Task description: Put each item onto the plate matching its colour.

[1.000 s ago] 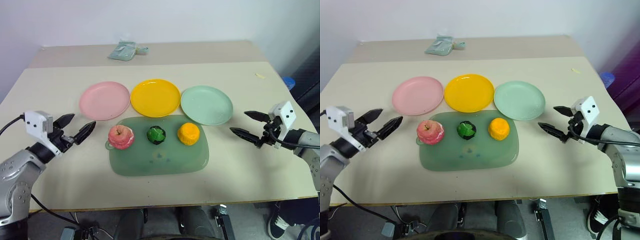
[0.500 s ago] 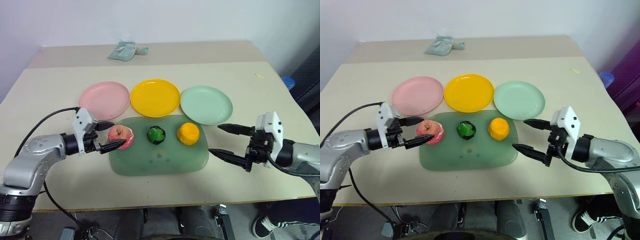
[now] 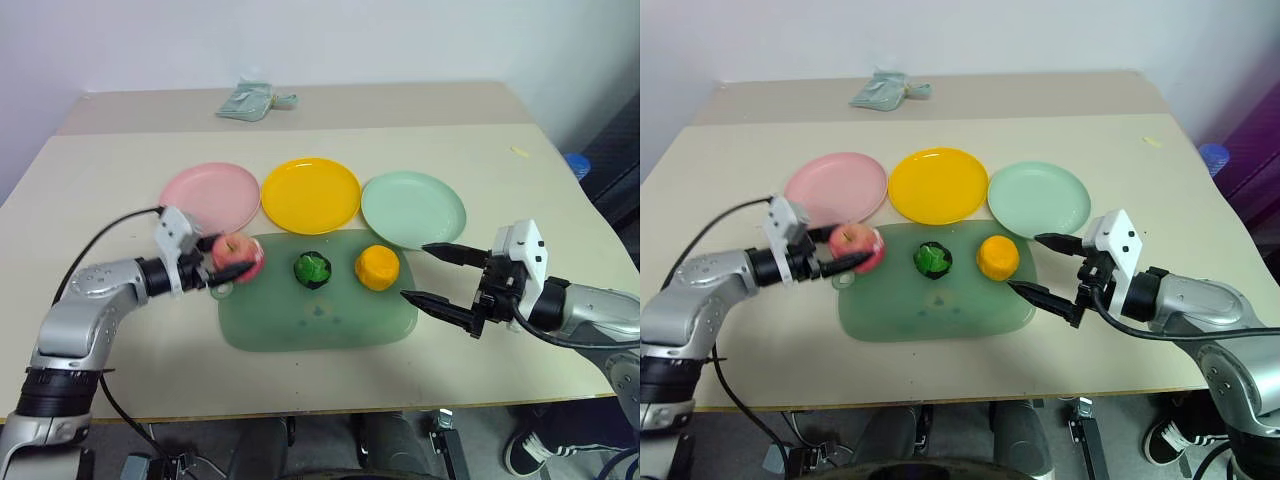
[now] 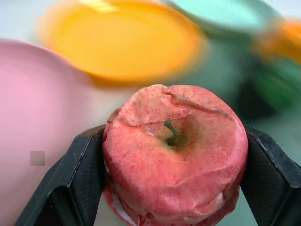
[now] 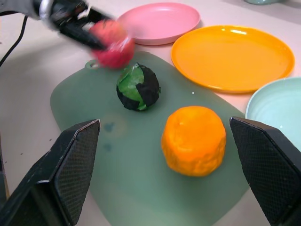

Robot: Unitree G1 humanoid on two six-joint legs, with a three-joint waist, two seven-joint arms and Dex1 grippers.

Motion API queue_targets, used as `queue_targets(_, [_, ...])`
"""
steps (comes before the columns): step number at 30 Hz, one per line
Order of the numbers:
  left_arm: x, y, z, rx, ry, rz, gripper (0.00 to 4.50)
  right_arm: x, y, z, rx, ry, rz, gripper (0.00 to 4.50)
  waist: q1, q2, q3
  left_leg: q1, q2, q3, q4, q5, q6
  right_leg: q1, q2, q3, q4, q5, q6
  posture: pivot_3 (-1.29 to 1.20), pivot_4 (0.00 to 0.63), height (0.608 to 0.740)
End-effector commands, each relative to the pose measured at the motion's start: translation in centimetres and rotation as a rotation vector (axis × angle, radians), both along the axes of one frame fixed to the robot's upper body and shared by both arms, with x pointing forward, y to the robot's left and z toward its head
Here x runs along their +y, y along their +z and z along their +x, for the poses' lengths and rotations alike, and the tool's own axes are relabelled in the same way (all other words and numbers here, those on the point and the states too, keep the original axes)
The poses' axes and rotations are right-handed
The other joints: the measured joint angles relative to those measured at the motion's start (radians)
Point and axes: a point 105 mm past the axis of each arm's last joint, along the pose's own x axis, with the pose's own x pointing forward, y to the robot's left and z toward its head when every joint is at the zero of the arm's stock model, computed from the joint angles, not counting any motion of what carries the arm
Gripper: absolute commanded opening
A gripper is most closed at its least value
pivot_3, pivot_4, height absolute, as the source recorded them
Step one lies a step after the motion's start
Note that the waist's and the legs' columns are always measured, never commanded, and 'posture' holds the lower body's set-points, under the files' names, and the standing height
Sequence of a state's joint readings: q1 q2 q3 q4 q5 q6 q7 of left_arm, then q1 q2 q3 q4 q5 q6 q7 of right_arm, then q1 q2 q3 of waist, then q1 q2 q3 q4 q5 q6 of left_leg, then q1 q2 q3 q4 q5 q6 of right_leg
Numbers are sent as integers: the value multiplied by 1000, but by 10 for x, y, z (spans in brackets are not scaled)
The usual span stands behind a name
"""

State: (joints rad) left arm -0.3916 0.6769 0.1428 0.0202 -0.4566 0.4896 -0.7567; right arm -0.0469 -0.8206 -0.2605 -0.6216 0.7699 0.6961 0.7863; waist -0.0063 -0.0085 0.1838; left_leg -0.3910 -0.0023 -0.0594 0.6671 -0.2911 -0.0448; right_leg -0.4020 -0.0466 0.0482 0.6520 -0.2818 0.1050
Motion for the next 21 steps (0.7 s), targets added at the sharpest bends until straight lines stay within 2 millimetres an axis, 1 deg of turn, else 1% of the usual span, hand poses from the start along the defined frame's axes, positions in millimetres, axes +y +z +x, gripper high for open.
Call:
queue_targets(1, [38,28,36,-84,303,14,3292,9,8,2,-39,37,25,4500,-2,-1,-1,0,0,0,0,0,0,0,0,0,0,0,0,0,150,740])
queue_targets(3, [50,24,52,-59,408,28,3292,12,9,5,-45,47,29,4500,-5,-1,-1,0,-1,0,0,0,0,0,0,0,0,0,0,0,150,740])
queue_targets(4, [54,19,58,-40,442,56,3292,14,9,7,-50,52,31,4500,-6,-1,-1,0,-1,0,0,0,0,0,0,0,0,0,0,0,150,740])
queue_targets(6, [55,11,68,-6,473,50,3292,16,10,10,-63,52,36,4500,-9,-1,-1,0,-1,1,-1,0,0,-1,0,0,0,0,0,0,150,740])
queue_targets(8, [55,9,74,8,483,39,3292,18,11,12,-75,48,36,4500,-8,-1,-1,-1,-1,1,-1,0,0,-2,0,0,0,0,0,0,150,740])
queue_targets(10, [56,10,78,5,492,15,4343,19,11,16,-66,35,44,4500,-6,-2,-1,-2,-1,1,-1,0,0,-3,0,0,0,0,0,0,150,740])
queue_targets(11, [56,12,78,-3,492,9,4448,21,10,17,-58,32,45,4500,-6,-2,-1,-2,-1,1,-1,0,0,-3,0,0,0,0,0,0,150,740])
queue_targets(12, [57,14,79,-9,491,6,4448,22,10,17,-52,32,46,4500,-5,-2,-1,-2,-1,1,0,0,-1,-3,0,0,1,0,0,0,150,740])
queue_targets(14, [59,21,76,-54,473,20,4448,29,10,17,-56,45,48,4500,-5,-2,-1,-1,-1,1,0,0,-1,-3,-1,0,2,0,0,0,150,740])
queue_targets(17, [65,48,54,-200,383,7,4448,52,10,23,-70,60,47,4500,-16,-2,-1,-1,-1,2,-1,0,-1,-5,0,1,2,0,0,0,150,740])
queue_targets(19, [70,55,41,-249,360,21,4448,61,10,27,-81,60,43,4500,-20,-2,-1,-2,0,2,-2,1,-1,-7,0,2,3,0,0,0,150,740])
queue_targets(21, [74,57,26,-281,327,64,4448,72,8,30,-76,72,47,4500,-19,-2,-1,-2,1,2,-3,1,-2,-8,0,2,4,0,0,0,150,740])
